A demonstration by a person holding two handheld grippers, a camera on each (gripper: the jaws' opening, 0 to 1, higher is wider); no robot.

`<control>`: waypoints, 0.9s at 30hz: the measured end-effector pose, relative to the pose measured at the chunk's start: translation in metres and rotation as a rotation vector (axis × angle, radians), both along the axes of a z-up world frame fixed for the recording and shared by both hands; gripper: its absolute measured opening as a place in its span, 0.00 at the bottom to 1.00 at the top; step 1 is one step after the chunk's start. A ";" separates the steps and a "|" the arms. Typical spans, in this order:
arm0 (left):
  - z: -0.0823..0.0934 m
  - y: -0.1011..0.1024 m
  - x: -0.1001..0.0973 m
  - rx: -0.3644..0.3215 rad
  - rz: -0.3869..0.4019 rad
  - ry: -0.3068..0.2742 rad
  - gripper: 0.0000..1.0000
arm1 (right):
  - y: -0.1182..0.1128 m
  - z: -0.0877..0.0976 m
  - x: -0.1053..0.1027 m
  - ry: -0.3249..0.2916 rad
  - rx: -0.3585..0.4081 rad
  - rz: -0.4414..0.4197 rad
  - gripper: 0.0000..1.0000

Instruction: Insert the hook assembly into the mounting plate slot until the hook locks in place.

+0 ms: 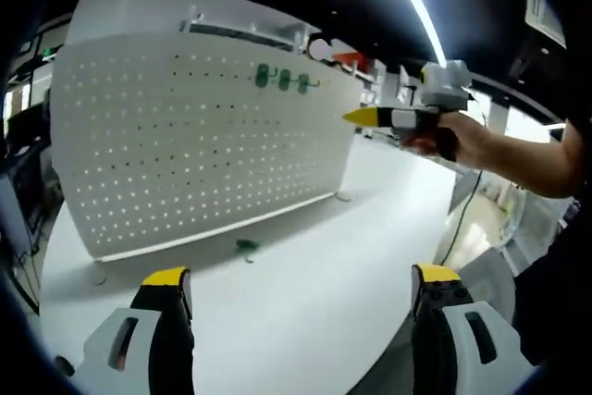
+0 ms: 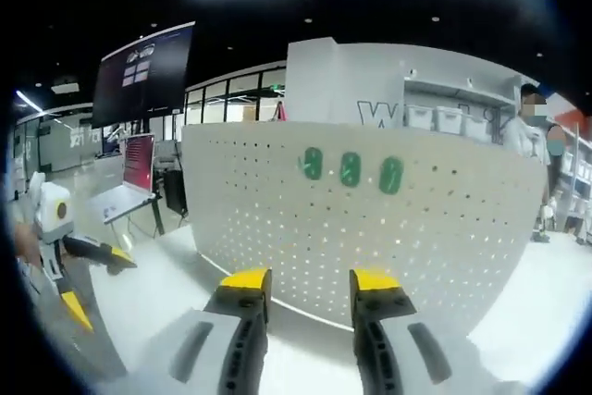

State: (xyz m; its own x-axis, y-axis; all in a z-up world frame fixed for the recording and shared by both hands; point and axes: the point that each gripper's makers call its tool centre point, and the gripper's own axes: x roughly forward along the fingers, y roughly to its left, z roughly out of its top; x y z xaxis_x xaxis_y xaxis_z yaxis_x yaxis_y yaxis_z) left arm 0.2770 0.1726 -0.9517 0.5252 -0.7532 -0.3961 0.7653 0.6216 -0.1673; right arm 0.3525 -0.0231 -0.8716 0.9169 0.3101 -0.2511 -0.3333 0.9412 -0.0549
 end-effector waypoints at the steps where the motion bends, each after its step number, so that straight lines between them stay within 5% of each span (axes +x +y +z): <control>1: 0.000 0.001 -0.001 0.001 0.000 -0.001 1.00 | 0.002 -0.005 -0.004 0.010 -0.009 0.007 0.33; 8: -0.004 0.007 -0.006 0.014 0.006 0.000 1.00 | 0.027 -0.055 -0.044 0.126 0.054 0.016 0.35; 16: -0.016 0.012 -0.018 0.046 -0.005 0.023 1.00 | 0.037 -0.091 -0.076 0.231 0.089 0.011 0.43; 27: -0.027 0.012 -0.027 0.086 -0.027 0.056 1.00 | 0.047 -0.113 -0.107 0.277 0.112 0.047 0.43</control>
